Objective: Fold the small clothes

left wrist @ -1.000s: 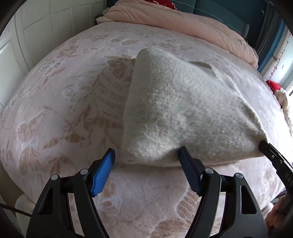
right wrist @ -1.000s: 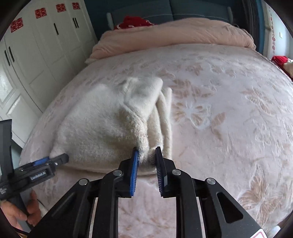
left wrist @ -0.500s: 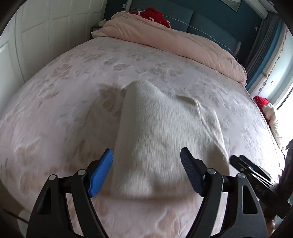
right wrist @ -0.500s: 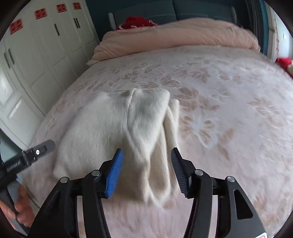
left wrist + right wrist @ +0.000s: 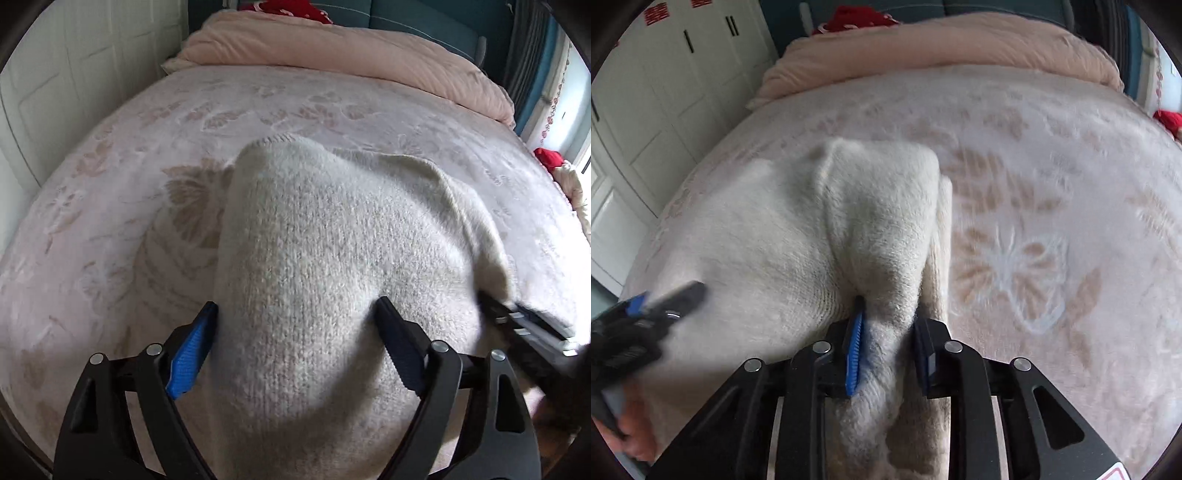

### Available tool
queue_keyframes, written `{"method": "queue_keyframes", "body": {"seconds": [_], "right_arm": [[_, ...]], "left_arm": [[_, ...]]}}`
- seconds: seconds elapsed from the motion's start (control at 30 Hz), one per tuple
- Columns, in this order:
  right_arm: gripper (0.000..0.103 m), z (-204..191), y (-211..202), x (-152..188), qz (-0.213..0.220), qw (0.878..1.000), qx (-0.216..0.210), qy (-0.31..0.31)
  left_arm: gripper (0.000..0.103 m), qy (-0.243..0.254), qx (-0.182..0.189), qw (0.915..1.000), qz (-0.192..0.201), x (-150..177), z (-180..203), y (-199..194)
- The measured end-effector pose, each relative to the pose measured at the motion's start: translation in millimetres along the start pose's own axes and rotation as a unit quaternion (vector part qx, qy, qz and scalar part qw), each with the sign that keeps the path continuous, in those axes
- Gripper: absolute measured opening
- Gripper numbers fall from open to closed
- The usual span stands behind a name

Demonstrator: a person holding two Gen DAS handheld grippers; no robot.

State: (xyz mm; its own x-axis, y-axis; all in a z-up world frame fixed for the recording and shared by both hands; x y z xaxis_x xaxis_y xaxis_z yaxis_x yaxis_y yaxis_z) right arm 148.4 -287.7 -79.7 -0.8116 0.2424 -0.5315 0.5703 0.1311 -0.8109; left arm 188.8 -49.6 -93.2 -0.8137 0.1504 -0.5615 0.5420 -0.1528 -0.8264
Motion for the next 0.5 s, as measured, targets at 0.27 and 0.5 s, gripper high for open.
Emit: {"method": "queue_keyframes", "body": {"seconds": [0.27, 0.5], "right_arm": [[0.044, -11.5, -97.8, 26.7, 0.083, 0.996, 0.034, -0.009], [0.071, 0.6, -114.2, 103.3, 0.075, 0.994, 0.076, 0.010]], "left_arm": [[0.081, 0.003, -0.019, 0.9995, 0.026, 15.7, -1.6, -52.7], [0.083, 0.018, -0.031, 0.9987, 0.036, 58.5, 7.6, -84.4]]}}
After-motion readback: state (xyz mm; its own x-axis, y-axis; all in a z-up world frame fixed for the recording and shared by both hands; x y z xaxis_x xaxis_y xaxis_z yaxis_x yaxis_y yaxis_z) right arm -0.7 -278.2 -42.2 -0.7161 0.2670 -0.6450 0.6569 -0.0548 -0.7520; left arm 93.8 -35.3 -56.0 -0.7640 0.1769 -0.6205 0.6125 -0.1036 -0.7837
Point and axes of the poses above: each gripper's, at about its wrist camera, not at the fingertips, and y roughly the way its jaws point, z to its right, x to its underside, the point moved 1 cm from there along y, roughly the way its jaws point, and after that the axes turned 2 degrees about -x, right-handed, at the moved point
